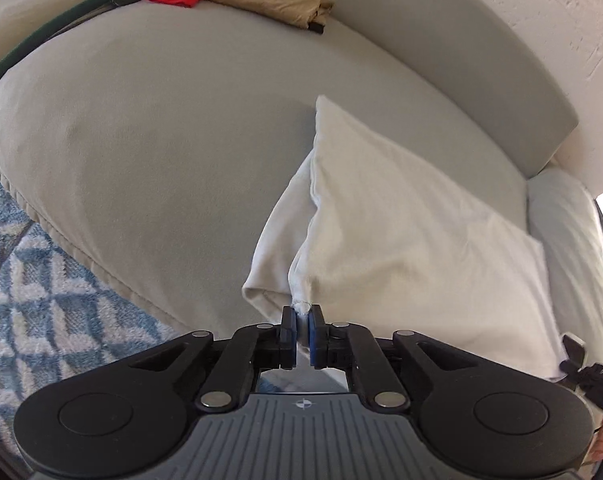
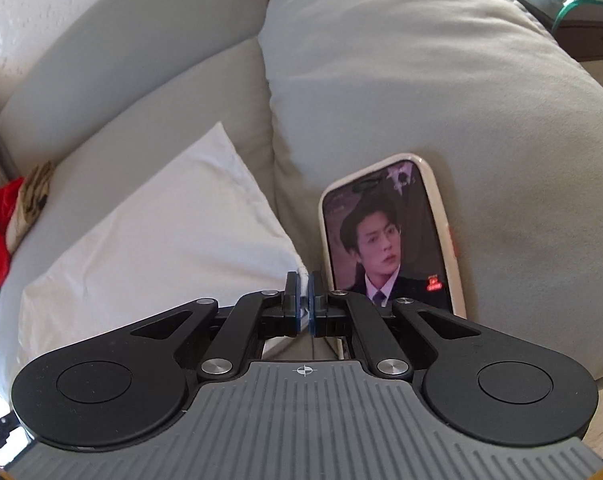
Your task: Fold clothes
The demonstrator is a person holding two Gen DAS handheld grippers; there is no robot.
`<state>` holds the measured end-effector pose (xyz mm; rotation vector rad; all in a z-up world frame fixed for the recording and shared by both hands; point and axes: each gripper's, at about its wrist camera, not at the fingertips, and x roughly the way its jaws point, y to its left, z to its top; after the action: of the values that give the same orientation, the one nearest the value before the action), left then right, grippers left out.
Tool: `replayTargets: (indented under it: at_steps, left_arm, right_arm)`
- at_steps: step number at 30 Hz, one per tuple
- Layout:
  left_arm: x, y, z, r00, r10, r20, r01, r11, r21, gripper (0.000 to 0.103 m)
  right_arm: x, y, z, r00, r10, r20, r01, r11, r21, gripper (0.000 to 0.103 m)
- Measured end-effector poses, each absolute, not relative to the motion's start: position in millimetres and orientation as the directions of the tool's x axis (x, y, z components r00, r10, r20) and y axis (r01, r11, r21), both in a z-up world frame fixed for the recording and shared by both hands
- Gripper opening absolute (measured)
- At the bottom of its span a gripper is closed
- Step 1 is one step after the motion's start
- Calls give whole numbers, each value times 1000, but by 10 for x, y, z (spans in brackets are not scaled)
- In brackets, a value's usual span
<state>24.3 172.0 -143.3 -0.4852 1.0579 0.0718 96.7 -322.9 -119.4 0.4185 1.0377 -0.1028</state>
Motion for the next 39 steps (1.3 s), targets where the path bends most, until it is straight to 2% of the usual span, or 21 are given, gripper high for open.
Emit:
replayTargets:
  at_steps: [1, 5, 6, 9, 12, 14, 15, 17, 19, 20, 21, 22, 23, 24, 26, 27, 29, 32, 35, 36, 39]
  left_arm:
    - [224, 1705, -1441, 484, -140, -864, -291, 905, -309, 12]
    - [139, 1711, -1418, 419, -5, -908, -317, 936, -151, 21]
    - [104, 1725, -1391, 412, 31, -911, -327, 938, -116, 22]
    - [33, 1770, -1228, 483, 56, -874, -331, 936, -123, 21]
    - [161, 1659, -1029, 617, -53, -785, -241, 937, -252, 20]
    - [431, 1415, -1026, 643, -128, -755, -131, 953, -273, 20]
    - [581, 1310, -1090, 634, -181, -752, -76, 953, -293, 20]
    - [869, 1170, -1265, 592, -261, -763, -13, 943, -333, 20]
    - [1059, 1225, -1496, 545, -234, -805, -82, 941, -329, 17]
    - [1063, 1340, -1566, 543, -227, -808, -136, 926, -351, 10]
    - [1061, 1460, -1631, 543, -222, -810, -189, 908, -375, 12]
    - [1009, 1613, -1644, 562, -230, -795, -235, 877, -420, 12]
    - [936, 1700, -1617, 577, -197, -793, -262, 875, -408, 12]
    - [863, 1787, -1591, 590, -164, -791, -289, 871, -396, 12]
    - [745, 1909, -1508, 601, -75, -796, -341, 877, -340, 12]
    - [700, 1945, -1452, 598, -16, -802, -367, 884, -291, 12]
    - [683, 1915, -1335, 533, 173, -828, -434, 896, -92, 10]
    - [692, 1887, -1169, 506, 278, -816, -448, 894, 27, 9]
    - [842, 1701, -953, 615, 139, -777, -331, 939, -94, 11]
    - [944, 1608, -924, 641, 41, -767, -265, 949, -171, 18]
    - [1312, 1351, -1014, 658, -172, -733, -139, 929, -343, 21]
  right_arm:
    - [966, -3201, -1202, 504, 120, -855, 263, 922, 284, 6]
    - [872, -3187, -1058, 496, 109, -861, 243, 935, 258, 47]
    - [823, -3207, -988, 515, 124, -848, 238, 930, 280, 46]
    - [684, -3267, -777, 579, 176, -796, 218, 908, 359, 47]
    - [711, -3202, -698, 643, 250, -723, 186, 866, 465, 47]
    - [844, -3004, -789, 650, 316, -691, 143, 842, 519, 44]
    - [931, -2862, -879, 637, 357, -683, 111, 835, 539, 38]
    - [1070, -2565, -1155, 575, 444, -687, 66, 812, 580, 35]
    - [1224, -2358, -1444, 490, 514, -704, 59, 786, 616, 35]
    - [1277, -2332, -1552, 460, 516, -723, 86, 784, 615, 34]
    - [1286, -2360, -1648, 448, 495, -745, 134, 786, 603, 30]
    - [1252, -2449, -1721, 460, 476, -750, 183, 775, 604, 20]
    - [1203, -2567, -1778, 483, 464, -743, 226, 754, 617, 1]
    - [1147, -2692, -1805, 511, 430, -744, 268, 743, 613, 0]
    - [1024, -2956, -1812, 567, 325, -757, 356, 732, 581, 1]
    - [990, -3054, -1789, 580, 271, -768, 390, 736, 554, 11]
    - [977, -3185, -1711, 590, 181, -787, 435, 750, 499, 13]
    - [977, -3225, -1573, 645, 181, -742, 418, 730, 541, 17]
    - [1159, -3110, -1516, 671, 244, -700, 344, 734, 586, 43]
    - [1226, -3069, -1502, 677, 267, -686, 318, 734, 600, 43]
    - [1535, -2796, -1556, 667, 381, -640, 227, 715, 662, 42]
